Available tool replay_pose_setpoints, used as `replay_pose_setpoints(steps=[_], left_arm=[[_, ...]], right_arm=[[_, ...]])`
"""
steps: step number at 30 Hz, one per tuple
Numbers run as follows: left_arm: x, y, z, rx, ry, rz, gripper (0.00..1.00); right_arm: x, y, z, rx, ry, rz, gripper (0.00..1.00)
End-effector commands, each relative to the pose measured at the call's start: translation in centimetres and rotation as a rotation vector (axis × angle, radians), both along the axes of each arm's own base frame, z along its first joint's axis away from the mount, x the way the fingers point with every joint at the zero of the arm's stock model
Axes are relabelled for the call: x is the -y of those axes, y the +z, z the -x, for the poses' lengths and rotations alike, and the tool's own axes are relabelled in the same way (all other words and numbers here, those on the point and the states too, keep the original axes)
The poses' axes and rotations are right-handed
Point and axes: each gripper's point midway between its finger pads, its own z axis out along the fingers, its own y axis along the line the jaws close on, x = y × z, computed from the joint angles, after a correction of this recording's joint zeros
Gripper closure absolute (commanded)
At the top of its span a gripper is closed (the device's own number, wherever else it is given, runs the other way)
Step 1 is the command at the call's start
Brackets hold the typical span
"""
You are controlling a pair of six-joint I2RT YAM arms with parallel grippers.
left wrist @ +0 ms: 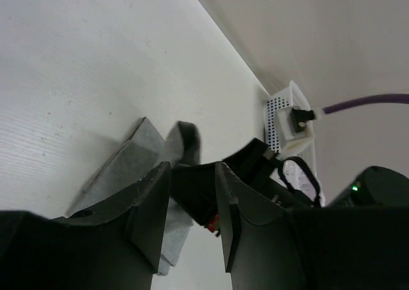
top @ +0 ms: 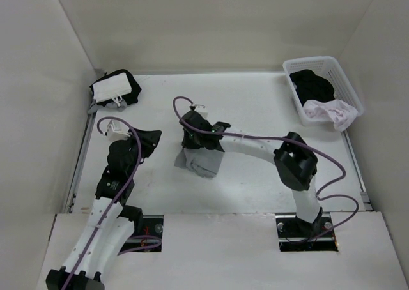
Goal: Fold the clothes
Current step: Fold the tank top
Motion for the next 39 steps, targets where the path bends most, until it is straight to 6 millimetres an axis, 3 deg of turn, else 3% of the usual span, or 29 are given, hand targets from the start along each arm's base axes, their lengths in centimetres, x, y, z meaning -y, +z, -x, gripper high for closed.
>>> replay_pose_setpoints(steps=[1,3,6,8,10,11,12,13,16,19,21,25,29,31,39], left_arm=[[0.0,1.2,0.2,0.036,-0.031,0.006,0.68],[-0.2,1.0,0.3,0.03,-0.031,0.007,0.68],[0.2,0.6,0.4,0.024,-0.044,0.008,0.68],[0.9,0.0,0.4,0.01,-0.061,0.012,0.68],[2.2,-1.0,0.1,-0.017,-0.096,0.006,0.68],[3.1,-1.7,-0.1,-0.03,-0.117,-0.001,0.67],[4.1,-2.4,-0.4,-0.042,-0.143,-0.013,0.67],[5.2,-3.2,-0.7,-0.058,-0.165,-0.03,0.67],[7.7,-6.5,-0.9,-0.135,-0.216,-0.071,0.6],[7.9,-10.1,0.1,-0.223,-0.241,-0.06,0.45],[7.4,-11.4,1.1,-0.245,-0.234,-0.018,0.39],[6.4,-12.6,3.1,-0.273,-0.203,0.089,0.36],[5.9,-14.3,4.4,-0.319,-0.158,0.174,0.33],[5.7,-15.3,4.3,-0.356,-0.137,0.18,0.32],[9.0,-18.2,3.1,-0.488,-0.15,0.197,0.37]], right_arm=[[-2.8,1.1,0.5,-0.002,0.056,-0.035,0.73],[-2.8,2.2,0.7,0.006,0.048,-0.071,0.57],[-1.7,6.9,1.2,0.087,0.046,-0.208,0.41],[0.3,9.8,1.2,0.149,0.025,-0.288,0.42],[2.6,10.7,1.6,0.181,0.016,-0.317,0.58],[3.4,10.4,1.8,0.187,0.014,-0.318,0.68],[4.8,9.7,2.2,0.191,0.001,-0.304,0.87],[5.9,8.8,2.6,0.187,-0.004,-0.289,0.97],[8.8,6.3,4.2,0.177,-0.009,-0.24,1.0],[12.2,4.7,5.8,0.194,-0.043,-0.206,0.94],[13.8,4.4,7.2,0.197,-0.049,-0.212,0.88],[16.5,4.5,9.1,0.204,-0.062,-0.26,0.73],[18.9,5.2,9.0,0.233,-0.094,-0.272,0.54],[19.5,5.5,8.7,0.241,-0.104,-0.273,0.5],[18.6,6.7,8.7,0.256,-0.084,-0.292,0.5]])
